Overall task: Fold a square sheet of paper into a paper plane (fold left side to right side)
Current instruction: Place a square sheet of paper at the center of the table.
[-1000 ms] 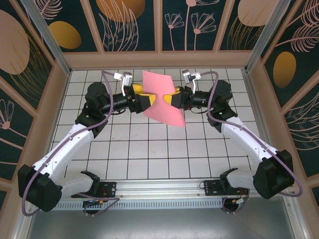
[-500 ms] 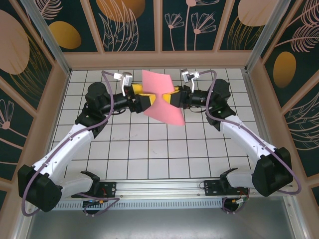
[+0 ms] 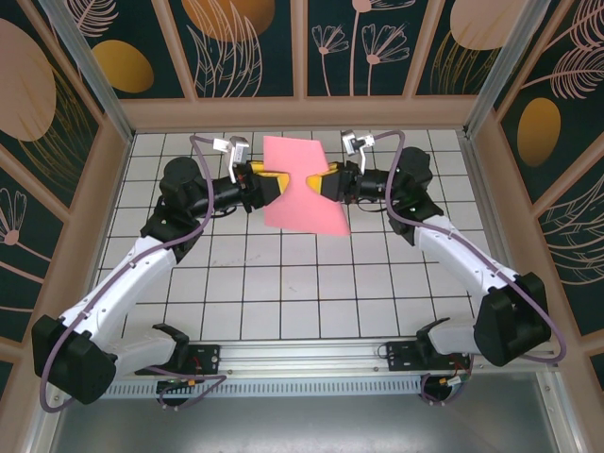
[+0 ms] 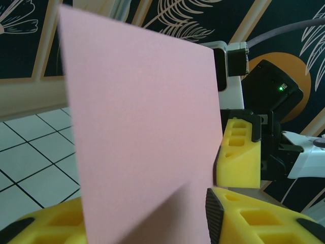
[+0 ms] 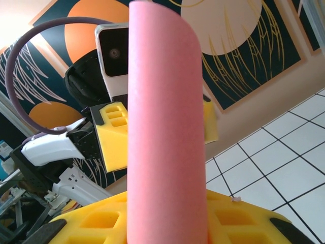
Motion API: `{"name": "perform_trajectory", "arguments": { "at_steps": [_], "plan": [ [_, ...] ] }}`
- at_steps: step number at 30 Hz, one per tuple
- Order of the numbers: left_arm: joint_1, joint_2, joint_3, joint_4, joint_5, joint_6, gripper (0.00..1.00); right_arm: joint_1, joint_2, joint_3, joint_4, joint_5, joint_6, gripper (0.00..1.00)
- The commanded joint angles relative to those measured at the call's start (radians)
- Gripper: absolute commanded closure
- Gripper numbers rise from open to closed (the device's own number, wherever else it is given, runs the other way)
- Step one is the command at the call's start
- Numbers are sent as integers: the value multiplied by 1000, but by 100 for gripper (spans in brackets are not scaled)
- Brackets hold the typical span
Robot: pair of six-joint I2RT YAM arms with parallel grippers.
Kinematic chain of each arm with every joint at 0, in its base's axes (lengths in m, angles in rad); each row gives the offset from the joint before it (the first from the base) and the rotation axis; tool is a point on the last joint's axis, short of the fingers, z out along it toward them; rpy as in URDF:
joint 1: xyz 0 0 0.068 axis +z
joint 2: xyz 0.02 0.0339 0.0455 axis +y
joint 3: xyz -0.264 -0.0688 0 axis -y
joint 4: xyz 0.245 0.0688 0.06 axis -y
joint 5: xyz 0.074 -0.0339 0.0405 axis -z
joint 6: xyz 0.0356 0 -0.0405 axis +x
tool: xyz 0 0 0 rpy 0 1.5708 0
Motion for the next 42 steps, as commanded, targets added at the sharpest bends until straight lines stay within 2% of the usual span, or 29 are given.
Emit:
{"name": "perform_trajectory", "arguments": {
  "at_steps": [1,3,9,14,19,25,29,33,38,42],
  "plan": [
    [3,-27,-5,1,-7,14,54,-19,-7,23,-11,12,-42,68],
    [3,-27,-5,0,-11,15,57,-29,-10,19,-33,17,-54,68],
    [3,-20,-5,1,-6,14,73,-35,-10,8,-40,19,-58,68],
    [3,-12,-5,-21,-32,25,87,-35,-9,8,-61,28,-73,58],
    [3,7,-59,-35,-79,12,100,-39,-24,11,-205,89,-158,46],
    [3,46,-152,8,-145,-56,100,-75,-54,-22,-409,232,-239,25],
    [3,81,-191,-27,-242,-79,100,-118,-75,-49,-555,364,-286,17],
    [3,158,-200,-88,-303,-87,100,-141,-71,-84,-621,433,-299,16],
    [3,252,-199,-147,-376,-78,100,-131,-15,-126,-618,438,-276,16],
    [3,332,-181,-181,-388,-51,100,-97,58,-150,-581,444,-242,18]
  ]
}}
